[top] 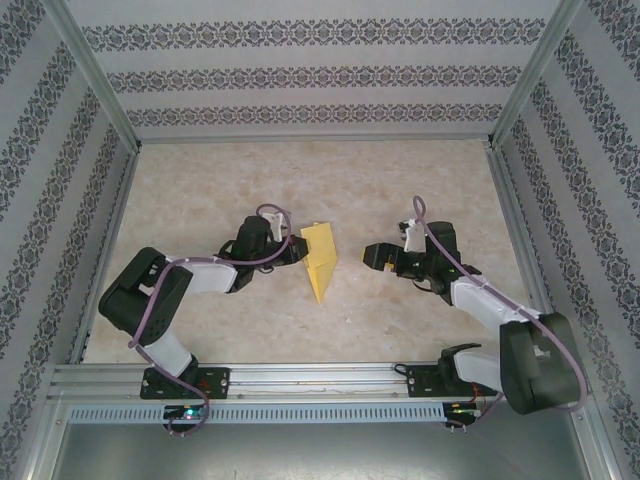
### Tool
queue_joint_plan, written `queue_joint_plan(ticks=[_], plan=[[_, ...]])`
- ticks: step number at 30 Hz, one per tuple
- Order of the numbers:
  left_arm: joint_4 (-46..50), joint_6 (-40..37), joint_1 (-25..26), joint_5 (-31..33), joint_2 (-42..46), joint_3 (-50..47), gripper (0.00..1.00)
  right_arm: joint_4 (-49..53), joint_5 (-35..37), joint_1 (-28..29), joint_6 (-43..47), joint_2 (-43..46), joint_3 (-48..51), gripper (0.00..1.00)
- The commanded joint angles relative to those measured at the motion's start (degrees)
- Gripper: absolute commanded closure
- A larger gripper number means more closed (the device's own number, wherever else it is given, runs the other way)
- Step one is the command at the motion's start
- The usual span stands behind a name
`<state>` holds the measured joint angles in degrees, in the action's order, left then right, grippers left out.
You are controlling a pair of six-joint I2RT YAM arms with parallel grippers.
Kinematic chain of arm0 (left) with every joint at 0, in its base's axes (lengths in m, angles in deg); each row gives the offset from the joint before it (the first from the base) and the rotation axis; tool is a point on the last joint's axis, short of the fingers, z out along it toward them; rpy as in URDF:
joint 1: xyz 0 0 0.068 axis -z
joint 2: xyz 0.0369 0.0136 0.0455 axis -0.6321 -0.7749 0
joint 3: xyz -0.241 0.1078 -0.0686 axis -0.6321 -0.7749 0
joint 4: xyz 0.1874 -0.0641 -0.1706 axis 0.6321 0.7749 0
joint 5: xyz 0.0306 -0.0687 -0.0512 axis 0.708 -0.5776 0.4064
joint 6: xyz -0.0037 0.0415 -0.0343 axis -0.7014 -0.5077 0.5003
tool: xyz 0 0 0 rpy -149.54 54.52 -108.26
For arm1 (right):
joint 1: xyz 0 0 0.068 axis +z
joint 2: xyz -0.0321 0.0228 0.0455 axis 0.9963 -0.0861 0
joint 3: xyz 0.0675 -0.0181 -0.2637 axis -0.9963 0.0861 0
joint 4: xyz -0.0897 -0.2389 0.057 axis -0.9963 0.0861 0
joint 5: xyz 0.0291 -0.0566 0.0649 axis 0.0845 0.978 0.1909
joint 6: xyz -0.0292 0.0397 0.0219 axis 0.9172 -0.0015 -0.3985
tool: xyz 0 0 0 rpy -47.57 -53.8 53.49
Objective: Fold a paper plane with a square sheet of paper (fold left side to right side)
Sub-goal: Fold the wing for the fifth time at the center of the table.
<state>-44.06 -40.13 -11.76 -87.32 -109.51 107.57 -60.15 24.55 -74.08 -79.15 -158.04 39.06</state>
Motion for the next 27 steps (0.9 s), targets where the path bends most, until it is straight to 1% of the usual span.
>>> queue_joint_plan(ticks=[1,3,7,11,14,17,21,23,26,27], plan=[[-5.0,-5.9,-1.3,-11.3,2.1,-2.3,1.0,-5.3,-8.4,1.9,4.0,-3.9,-2.8,0.02],[-5.7,-7.6,-1.9,-13.6,2.7,-3.5,1.0,-7.2,-10.5,2.8,5.3,-7.5,-4.0,0.04],[-11.0,-6.8,-2.1,-17.2,1.9,-5.3,1.0,-11.3,-14.4,5.1,6.2,-14.4,-6.5,0.1],[-17.4,-3.9,-2.1,-19.5,-0.6,-5.8,1.0,-12.8,-15.5,8.2,7.1,-20.6,-9.9,0.11],[-19.7,-2.8,-2.2,-19.7,-2.4,-6.0,1.0,-14.1,-15.5,9.3,6.7,-24.0,-11.2,0.12],[-19.8,-2.7,-2.2,-19.3,-3.4,-5.9,1.0,-15.2,-16.0,10.1,6.1,-25.0,-11.9,0.16],[-19.1,-2.9,-2.2,-18.4,-3.9,-5.8,1.0,-14.1,-15.0,9.4,6.4,-23.8,-11.9,0.23],[-18.9,-2.9,-2.1,-18.1,-4.0,-5.8,1.0,-13.9,-15.5,8.7,6.3,-23.6,-12.0,0.27],[-18.2,-3.1,-2.2,-17.7,-4.2,-5.7,1.0,-13.0,-15.8,8.0,6.5,-23.4,-12.5,0.37],[-17.8,-3.3,-2.2,-17.5,-4.2,-5.7,1.0,-12.7,-15.6,7.9,6.6,-23.3,-12.6,0.38]])
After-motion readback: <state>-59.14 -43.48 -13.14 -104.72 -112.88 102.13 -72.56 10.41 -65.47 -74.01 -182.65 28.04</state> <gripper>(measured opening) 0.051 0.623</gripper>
